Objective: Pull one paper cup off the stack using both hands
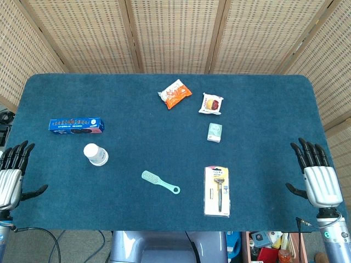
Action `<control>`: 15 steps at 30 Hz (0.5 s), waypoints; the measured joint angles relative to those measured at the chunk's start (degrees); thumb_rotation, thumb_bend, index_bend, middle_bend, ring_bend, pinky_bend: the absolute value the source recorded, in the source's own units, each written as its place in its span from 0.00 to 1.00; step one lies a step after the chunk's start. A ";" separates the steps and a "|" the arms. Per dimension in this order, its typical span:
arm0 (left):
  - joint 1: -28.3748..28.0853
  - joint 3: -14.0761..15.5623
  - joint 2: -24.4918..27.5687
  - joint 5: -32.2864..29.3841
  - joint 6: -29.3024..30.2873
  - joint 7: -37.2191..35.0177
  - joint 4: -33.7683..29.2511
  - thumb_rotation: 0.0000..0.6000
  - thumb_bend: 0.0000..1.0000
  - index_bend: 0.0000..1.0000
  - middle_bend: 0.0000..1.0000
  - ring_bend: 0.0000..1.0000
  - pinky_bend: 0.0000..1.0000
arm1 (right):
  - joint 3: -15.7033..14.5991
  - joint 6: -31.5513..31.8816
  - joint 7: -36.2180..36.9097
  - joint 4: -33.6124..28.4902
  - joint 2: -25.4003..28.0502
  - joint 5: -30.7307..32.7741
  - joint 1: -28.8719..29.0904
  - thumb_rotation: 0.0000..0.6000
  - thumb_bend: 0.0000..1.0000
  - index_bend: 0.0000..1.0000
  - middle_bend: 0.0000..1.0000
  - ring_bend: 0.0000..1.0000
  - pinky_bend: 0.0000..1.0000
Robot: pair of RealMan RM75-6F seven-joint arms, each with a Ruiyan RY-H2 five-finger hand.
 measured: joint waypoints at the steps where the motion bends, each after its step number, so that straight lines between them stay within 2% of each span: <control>1: 0.12 0.08 0.07 0.18 -0.06 0.02 -0.02 1.00 0.12 0.00 0.00 0.00 0.00 | -0.13 0.11 0.04 -0.07 0.08 -0.20 -0.13 1.00 0.00 0.00 0.00 0.00 0.00; 10: -0.09 -0.21 -0.14 1.13 -1.22 0.75 0.50 1.00 0.12 0.00 0.00 0.00 0.00 | 0.01 0.83 1.69 -0.25 0.85 -0.42 -0.71 1.00 0.00 0.00 0.00 0.00 0.00; 15: -2.62 -1.21 -0.28 1.51 -4.57 1.04 2.32 1.00 0.12 0.00 0.00 0.06 0.16 | 0.26 1.42 2.41 -0.49 1.34 -0.44 -1.03 1.00 0.00 0.00 0.00 0.00 0.00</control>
